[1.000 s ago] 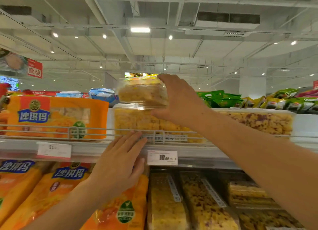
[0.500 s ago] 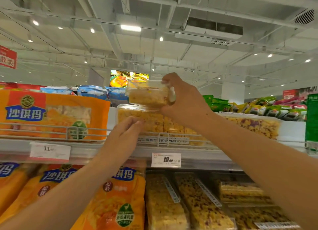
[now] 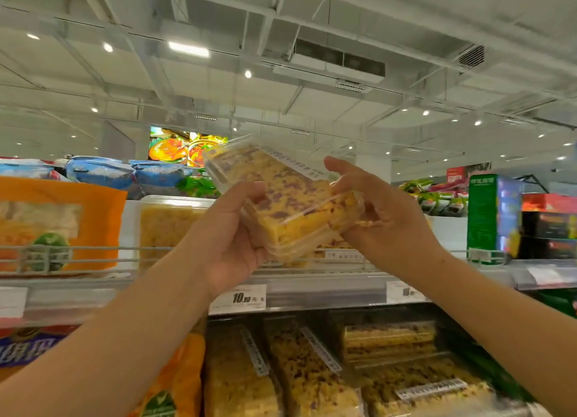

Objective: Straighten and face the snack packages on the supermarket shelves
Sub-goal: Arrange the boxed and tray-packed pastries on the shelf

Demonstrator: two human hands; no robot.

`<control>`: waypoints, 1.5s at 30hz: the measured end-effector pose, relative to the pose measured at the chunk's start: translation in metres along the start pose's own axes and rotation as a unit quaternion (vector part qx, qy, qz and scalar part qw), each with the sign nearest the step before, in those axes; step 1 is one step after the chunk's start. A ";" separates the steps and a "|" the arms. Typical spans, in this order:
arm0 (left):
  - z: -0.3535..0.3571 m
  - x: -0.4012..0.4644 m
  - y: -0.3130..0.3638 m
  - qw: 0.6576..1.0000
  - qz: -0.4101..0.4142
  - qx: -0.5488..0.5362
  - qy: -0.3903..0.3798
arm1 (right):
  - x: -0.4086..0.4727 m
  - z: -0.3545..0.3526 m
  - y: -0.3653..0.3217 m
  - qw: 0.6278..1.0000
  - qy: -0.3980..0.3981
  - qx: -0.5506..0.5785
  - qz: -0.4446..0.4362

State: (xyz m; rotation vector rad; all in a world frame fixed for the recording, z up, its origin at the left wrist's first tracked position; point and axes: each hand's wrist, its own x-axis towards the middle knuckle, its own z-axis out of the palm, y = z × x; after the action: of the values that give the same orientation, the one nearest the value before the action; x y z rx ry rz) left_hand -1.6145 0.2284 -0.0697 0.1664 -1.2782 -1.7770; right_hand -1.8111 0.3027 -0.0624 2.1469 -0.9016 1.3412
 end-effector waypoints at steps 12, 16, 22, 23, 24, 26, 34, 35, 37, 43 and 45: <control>0.098 0.067 -0.110 0.989 0.111 0.087 0.046 | -0.062 -0.103 0.082 0.843 -0.066 0.342 0.410; 0.139 0.087 -0.142 0.981 0.131 0.132 0.048 | -0.081 -0.146 0.124 0.850 -0.099 0.320 0.407; 0.172 0.100 -0.128 0.944 0.111 0.294 0.100 | -0.084 -0.188 0.175 0.866 -0.076 0.287 0.403; 0.176 0.103 -0.123 0.936 0.106 0.320 0.103 | -0.077 -0.193 0.181 0.871 -0.036 0.293 0.392; 0.179 0.105 -0.118 0.926 0.102 0.348 0.107 | -0.070 -0.196 0.186 0.876 -0.007 0.298 0.379; 0.185 0.111 -0.107 0.900 0.097 0.410 0.111 | -0.060 -0.200 0.196 0.884 0.025 0.297 0.359; 0.199 0.126 -0.060 0.709 0.123 0.690 0.077 | -0.068 -0.210 0.233 0.901 0.141 0.298 0.283; 0.199 0.129 -0.055 0.689 0.132 0.708 0.076 | -0.071 -0.211 0.236 0.905 0.132 0.289 0.284; 0.198 0.134 -0.046 0.659 0.141 0.736 0.068 | -0.078 -0.208 0.243 0.907 0.109 0.271 0.305; 0.171 0.155 -0.045 0.573 0.120 0.810 0.043 | -0.092 -0.181 0.263 0.916 0.048 0.201 0.344; 0.161 0.160 -0.050 0.570 0.114 0.813 0.037 | -0.094 -0.174 0.267 0.918 0.032 0.182 0.352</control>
State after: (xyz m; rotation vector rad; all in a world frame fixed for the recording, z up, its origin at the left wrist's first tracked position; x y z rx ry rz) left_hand -1.8272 0.2244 0.0231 0.9966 -2.3067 0.1738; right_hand -2.1408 0.2636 -0.0641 2.0922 -1.6002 2.0423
